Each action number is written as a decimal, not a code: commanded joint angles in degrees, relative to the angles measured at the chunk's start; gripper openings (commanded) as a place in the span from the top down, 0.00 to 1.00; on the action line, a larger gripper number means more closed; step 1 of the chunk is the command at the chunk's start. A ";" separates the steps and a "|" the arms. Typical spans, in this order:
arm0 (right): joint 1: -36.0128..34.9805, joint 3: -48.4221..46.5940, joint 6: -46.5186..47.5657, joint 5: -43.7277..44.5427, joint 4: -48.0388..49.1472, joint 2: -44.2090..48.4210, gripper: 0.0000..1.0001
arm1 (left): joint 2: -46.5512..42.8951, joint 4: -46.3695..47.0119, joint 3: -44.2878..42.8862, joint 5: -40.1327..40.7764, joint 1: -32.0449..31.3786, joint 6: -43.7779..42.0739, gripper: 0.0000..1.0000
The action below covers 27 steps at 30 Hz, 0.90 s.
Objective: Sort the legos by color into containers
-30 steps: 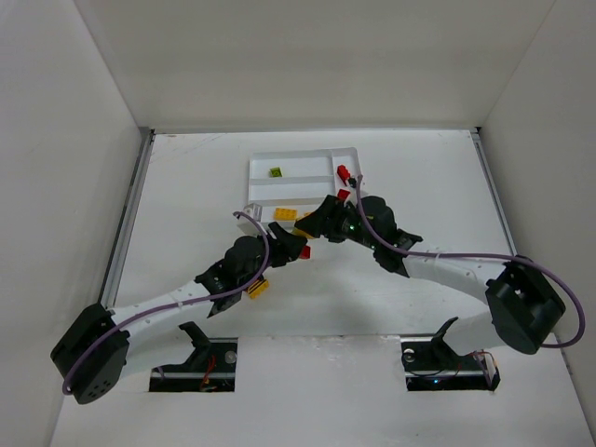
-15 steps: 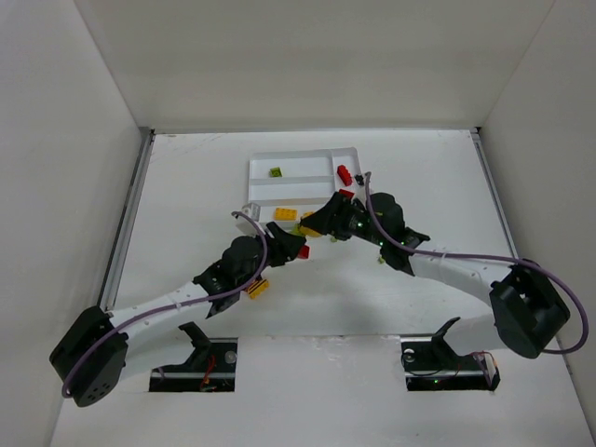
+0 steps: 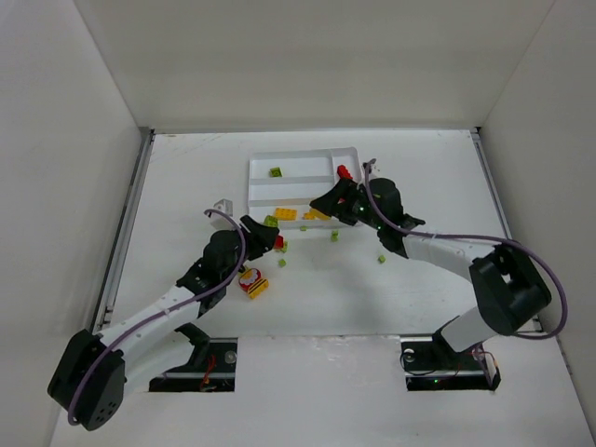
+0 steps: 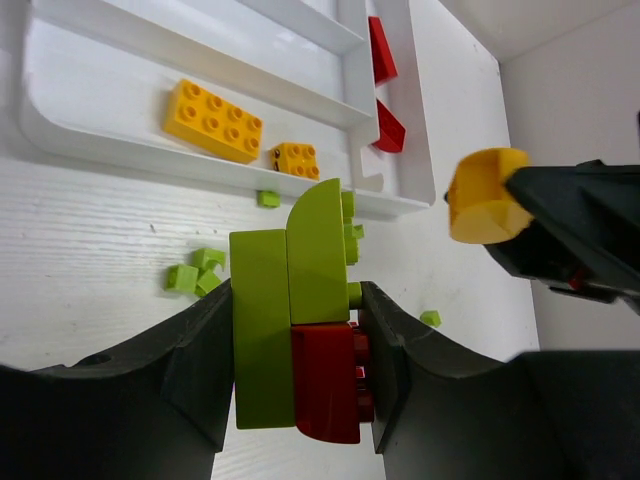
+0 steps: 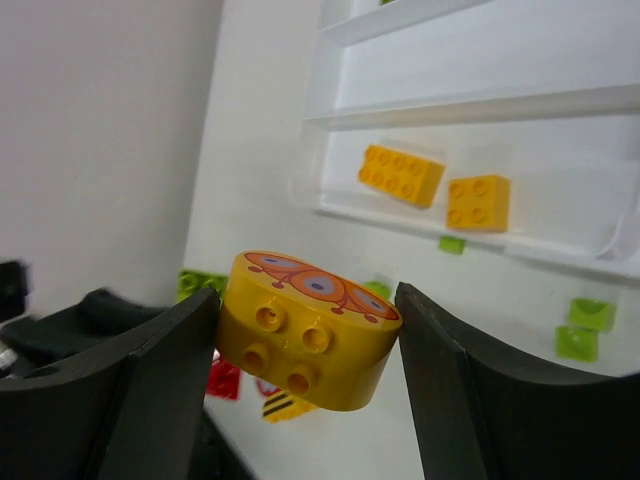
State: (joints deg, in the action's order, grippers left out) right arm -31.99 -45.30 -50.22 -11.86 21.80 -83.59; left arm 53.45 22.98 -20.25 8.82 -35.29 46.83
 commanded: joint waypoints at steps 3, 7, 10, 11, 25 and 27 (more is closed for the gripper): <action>-1.19 -11.11 7.23 10.08 -6.66 -8.41 0.40 | -4.05 -1.36 -0.75 -0.38 3.16 -2.35 0.81; -1.36 -18.67 12.32 16.15 -14.58 -13.95 0.40 | -5.37 -2.15 -0.84 -0.82 5.53 -2.97 0.80; -1.37 -22.72 15.05 18.62 -19.41 -17.12 0.38 | -5.38 -2.15 -0.67 -1.52 6.41 -3.23 0.80; -1.37 -23.60 16.02 18.89 -20.39 -18.09 0.38 | -5.37 -2.07 -0.67 -1.79 6.50 -3.32 0.80; -1.37 -28.62 19.19 20.82 -25.41 -23.37 0.30 | -3.35 0.92 -0.40 -3.99 6.51 -2.44 0.79; -1.28 -28.70 19.10 21.00 -24.88 -23.55 0.28 | -3.18 1.19 -0.40 -3.99 6.24 -2.18 0.79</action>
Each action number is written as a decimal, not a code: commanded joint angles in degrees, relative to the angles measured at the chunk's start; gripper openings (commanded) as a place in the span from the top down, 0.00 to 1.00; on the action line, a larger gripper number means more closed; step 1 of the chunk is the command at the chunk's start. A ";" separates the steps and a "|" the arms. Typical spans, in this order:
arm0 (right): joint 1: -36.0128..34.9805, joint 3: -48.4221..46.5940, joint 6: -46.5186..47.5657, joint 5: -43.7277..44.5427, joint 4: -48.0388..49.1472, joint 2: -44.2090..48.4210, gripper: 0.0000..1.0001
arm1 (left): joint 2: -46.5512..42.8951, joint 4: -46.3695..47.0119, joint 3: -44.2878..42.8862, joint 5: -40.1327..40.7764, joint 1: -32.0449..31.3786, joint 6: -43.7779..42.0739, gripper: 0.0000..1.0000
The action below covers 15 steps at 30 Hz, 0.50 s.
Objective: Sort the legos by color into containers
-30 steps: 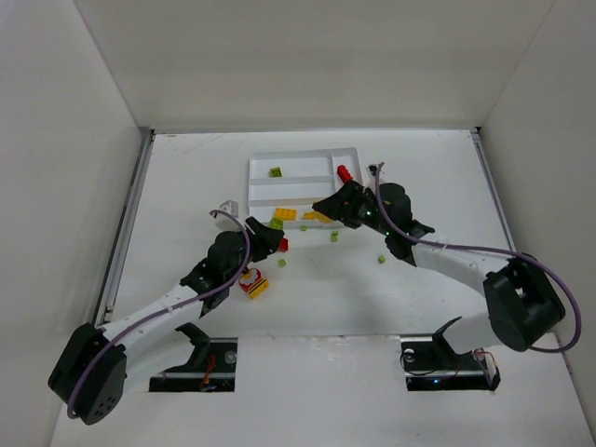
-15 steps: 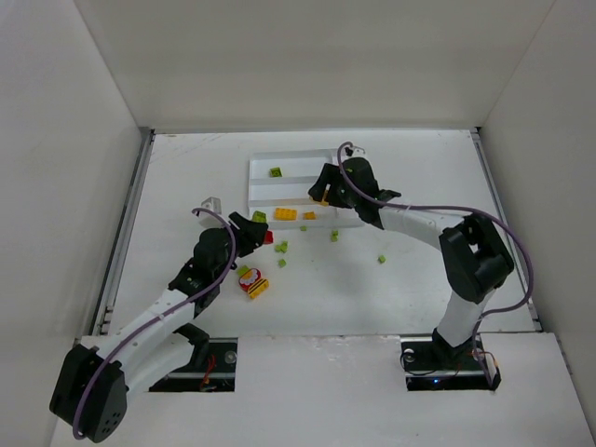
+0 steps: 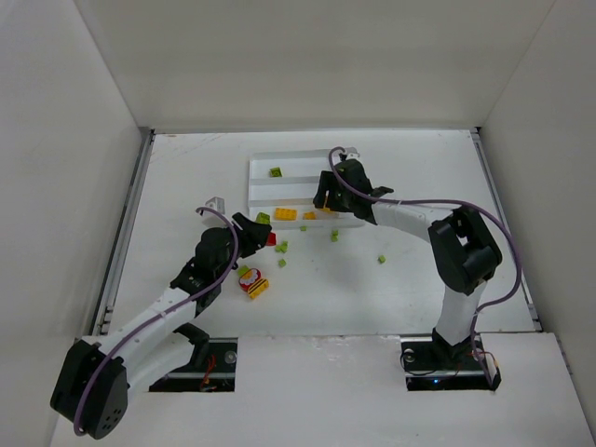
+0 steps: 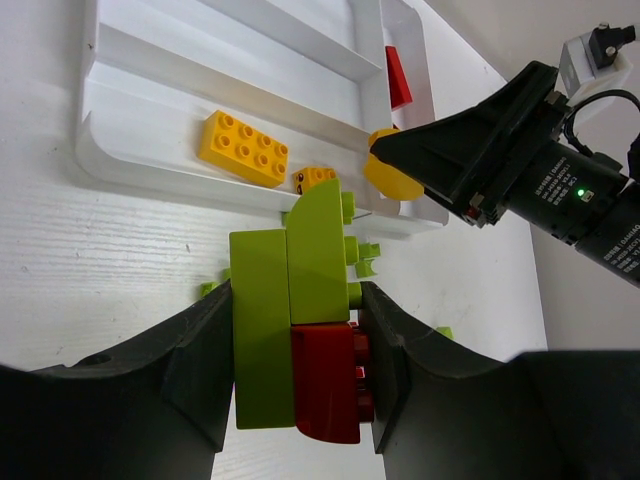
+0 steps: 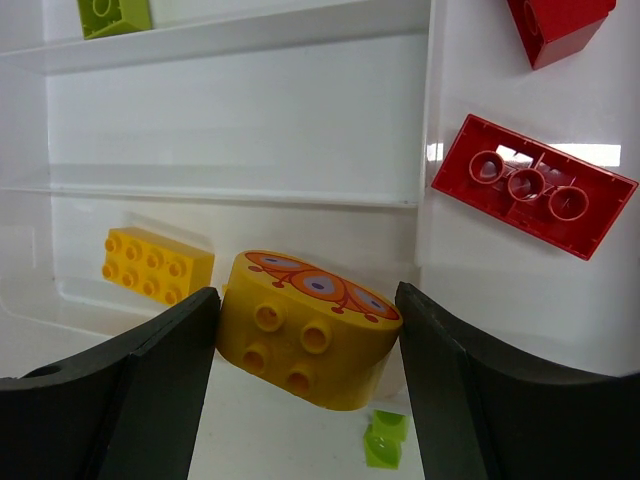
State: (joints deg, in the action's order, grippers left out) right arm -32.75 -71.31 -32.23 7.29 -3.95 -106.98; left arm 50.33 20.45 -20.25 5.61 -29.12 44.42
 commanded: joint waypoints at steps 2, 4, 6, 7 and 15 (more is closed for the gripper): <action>-0.51 -2.96 1.11 1.85 1.13 -0.42 0.26 | 0.03 3.90 -0.40 -0.77 -0.01 0.49 0.79; -0.51 -2.96 1.11 1.85 1.66 -0.42 0.22 | 0.04 3.90 -0.49 -0.77 -0.18 0.66 0.79; -0.51 -2.70 1.11 1.85 2.10 0.01 0.17 | 0.04 3.99 -0.49 -0.77 -0.19 0.93 0.79; -0.51 -2.43 1.11 1.85 2.27 0.28 0.15 | 0.04 4.07 -0.49 -0.77 -0.27 1.10 0.79; -0.86 2.74 0.15 1.50 4.20 7.03 0.13 | 0.04 4.69 -0.84 -0.86 -0.54 3.21 0.79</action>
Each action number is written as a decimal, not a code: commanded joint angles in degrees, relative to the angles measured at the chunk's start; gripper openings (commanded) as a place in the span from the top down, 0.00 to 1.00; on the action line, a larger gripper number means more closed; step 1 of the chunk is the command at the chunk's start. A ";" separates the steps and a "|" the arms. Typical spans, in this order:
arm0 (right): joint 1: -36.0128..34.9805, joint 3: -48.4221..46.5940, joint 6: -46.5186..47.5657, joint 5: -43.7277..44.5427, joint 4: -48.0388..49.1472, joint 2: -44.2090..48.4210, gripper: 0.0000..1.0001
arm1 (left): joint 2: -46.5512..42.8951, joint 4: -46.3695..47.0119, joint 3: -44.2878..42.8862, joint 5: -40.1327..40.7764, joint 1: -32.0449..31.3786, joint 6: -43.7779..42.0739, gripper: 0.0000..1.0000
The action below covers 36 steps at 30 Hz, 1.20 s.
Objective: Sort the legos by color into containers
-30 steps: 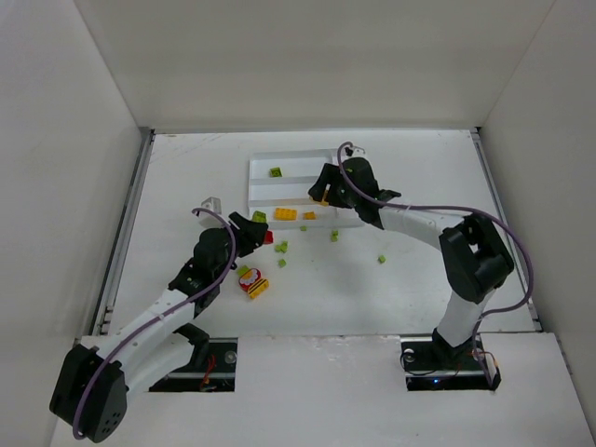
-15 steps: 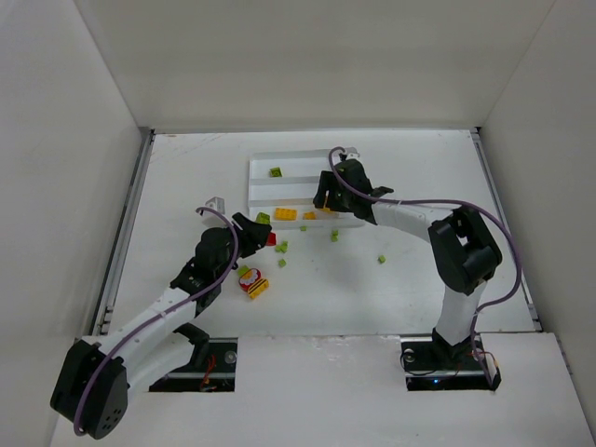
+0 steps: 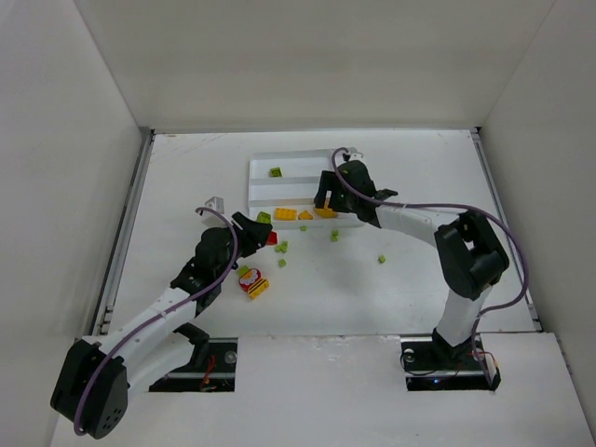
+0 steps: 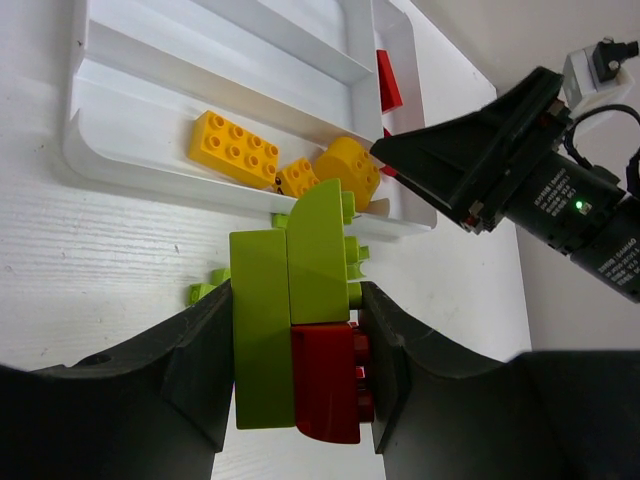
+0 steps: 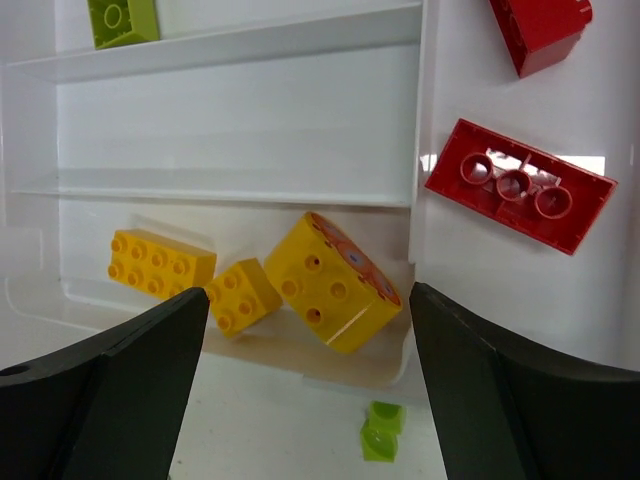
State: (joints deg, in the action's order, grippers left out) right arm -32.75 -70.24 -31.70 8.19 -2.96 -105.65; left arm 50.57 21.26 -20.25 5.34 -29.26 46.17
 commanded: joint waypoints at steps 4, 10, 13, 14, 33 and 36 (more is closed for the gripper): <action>-3.84 9.66 -1.78 -2.64 10.41 14.66 0.36 | -1.08 4.32 -0.84 -1.21 0.12 4.01 0.79; -10.78 19.16 -6.70 -13.97 20.70 22.32 0.47 | -2.31 4.76 0.03 -1.39 1.18 8.05 0.78; -15.79 21.80 -5.13 -15.74 24.05 23.82 0.27 | -2.31 4.76 0.30 -1.13 1.44 10.42 0.78; -17.02 22.24 -4.25 -15.83 24.58 23.99 0.23 | -2.05 4.76 0.30 -1.13 1.53 11.30 0.78; -12.12 29.63 -21.81 -30.33 52.18 22.68 0.11 | -5.48 9.76 2.58 -9.12 2.67 29.50 0.77; -11.67 29.54 -23.31 -31.65 53.14 20.92 0.10 | -5.57 12.75 3.81 -9.12 1.62 29.68 0.76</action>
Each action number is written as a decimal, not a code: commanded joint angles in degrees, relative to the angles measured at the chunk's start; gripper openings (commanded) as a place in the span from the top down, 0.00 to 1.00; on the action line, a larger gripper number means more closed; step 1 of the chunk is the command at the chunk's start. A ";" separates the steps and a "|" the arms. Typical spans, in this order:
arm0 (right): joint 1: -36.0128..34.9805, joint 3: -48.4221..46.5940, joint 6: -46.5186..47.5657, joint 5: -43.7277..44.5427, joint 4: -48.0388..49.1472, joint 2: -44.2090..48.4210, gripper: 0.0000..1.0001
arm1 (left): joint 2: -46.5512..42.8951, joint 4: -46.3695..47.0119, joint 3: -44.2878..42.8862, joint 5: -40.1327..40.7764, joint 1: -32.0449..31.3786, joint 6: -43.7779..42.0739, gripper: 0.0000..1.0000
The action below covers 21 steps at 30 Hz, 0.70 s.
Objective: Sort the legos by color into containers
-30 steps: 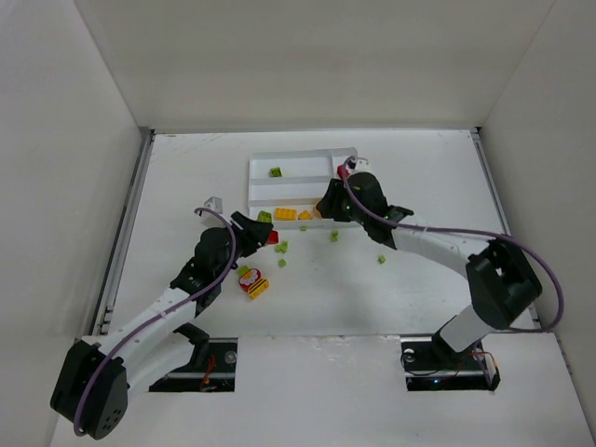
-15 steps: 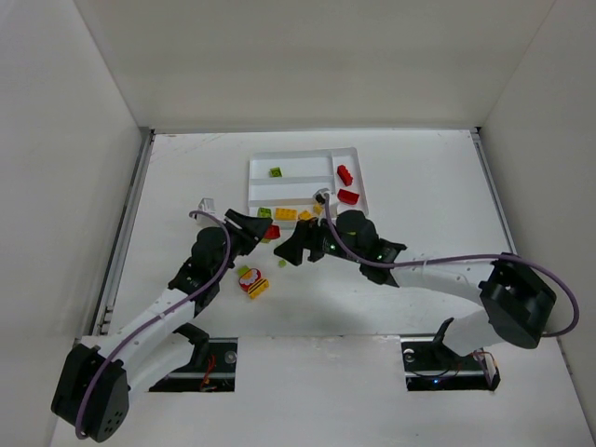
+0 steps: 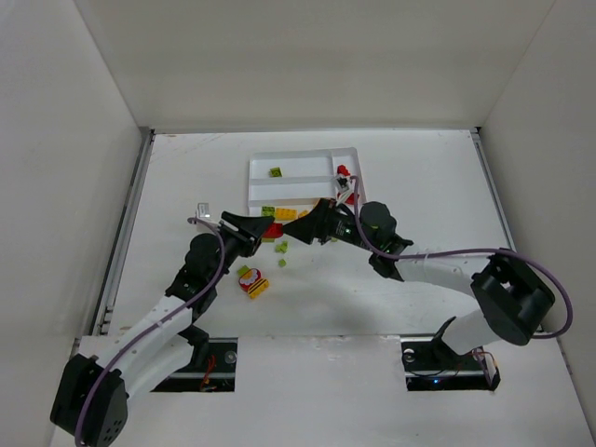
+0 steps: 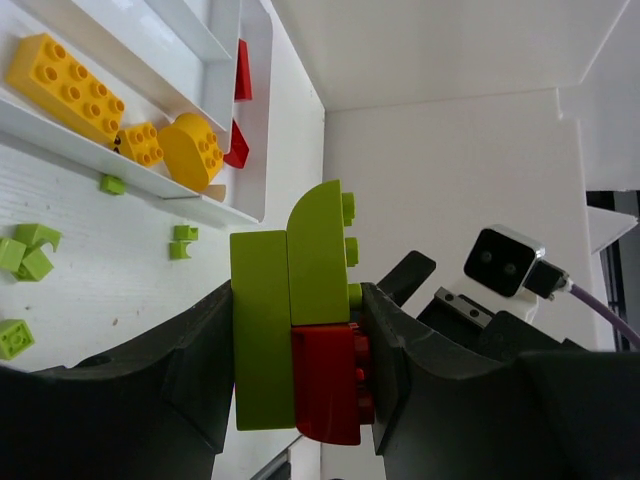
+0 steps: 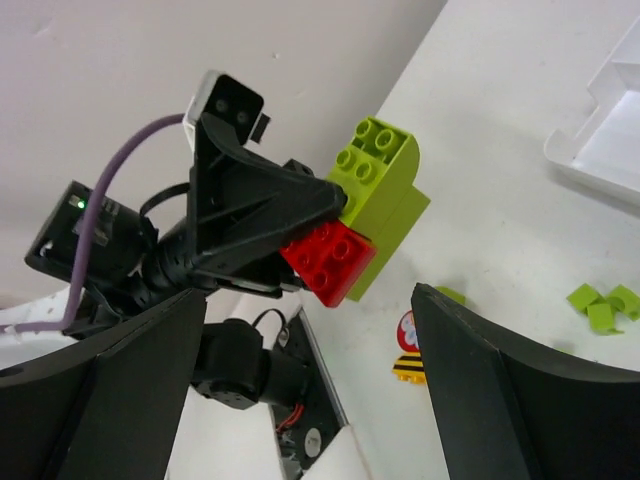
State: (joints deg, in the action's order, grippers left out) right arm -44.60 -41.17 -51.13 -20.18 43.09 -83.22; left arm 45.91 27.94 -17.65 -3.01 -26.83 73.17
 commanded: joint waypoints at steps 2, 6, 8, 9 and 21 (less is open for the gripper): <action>0.17 0.47 -5.19 -3.63 8.75 -2.47 0.10 | -0.65 7.99 1.83 -0.77 -1.42 2.77 0.76; 0.26 0.47 -8.27 -4.86 11.31 -4.58 0.11 | 0.23 11.07 2.35 -0.51 -2.48 3.65 0.75; 0.26 1.00 -9.42 -5.21 12.97 -5.11 0.13 | 0.49 13.27 2.71 -0.25 -2.92 4.09 0.74; 0.26 1.26 -10.03 -5.22 13.77 -5.28 0.15 | 0.58 14.23 2.97 -0.07 -3.09 4.44 0.74; 0.35 2.23 -14.25 -5.83 19.84 -8.53 0.28 | 2.78 18.99 4.55 0.81 -4.94 6.55 0.72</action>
State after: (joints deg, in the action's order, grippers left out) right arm -44.31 -38.52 -63.83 -24.73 55.83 -91.11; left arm 48.49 41.54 -13.37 -2.70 -30.96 78.94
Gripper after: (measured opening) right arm 0.724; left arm 0.432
